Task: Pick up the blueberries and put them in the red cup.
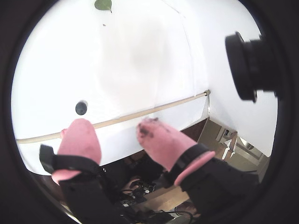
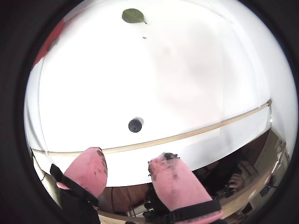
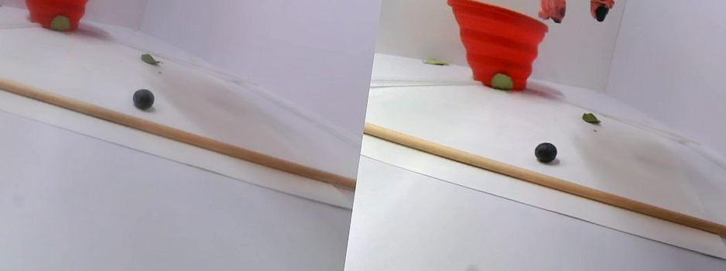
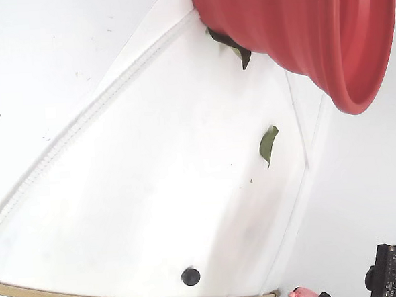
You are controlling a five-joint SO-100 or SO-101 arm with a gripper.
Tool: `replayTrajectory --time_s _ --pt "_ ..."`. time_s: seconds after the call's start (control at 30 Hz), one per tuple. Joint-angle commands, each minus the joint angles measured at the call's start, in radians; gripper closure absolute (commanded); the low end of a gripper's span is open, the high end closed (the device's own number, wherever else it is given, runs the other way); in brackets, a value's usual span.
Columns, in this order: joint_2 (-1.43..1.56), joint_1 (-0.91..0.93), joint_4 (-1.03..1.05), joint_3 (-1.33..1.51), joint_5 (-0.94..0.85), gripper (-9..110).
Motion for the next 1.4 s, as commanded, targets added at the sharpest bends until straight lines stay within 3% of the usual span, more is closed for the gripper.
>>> replayTrajectory --time_s 0.0,1.37 --pt "0.063 0.028 -0.003 0.018 -0.008 84" --pt "-0.245 0.052 -0.337 0.206 -0.038 84"
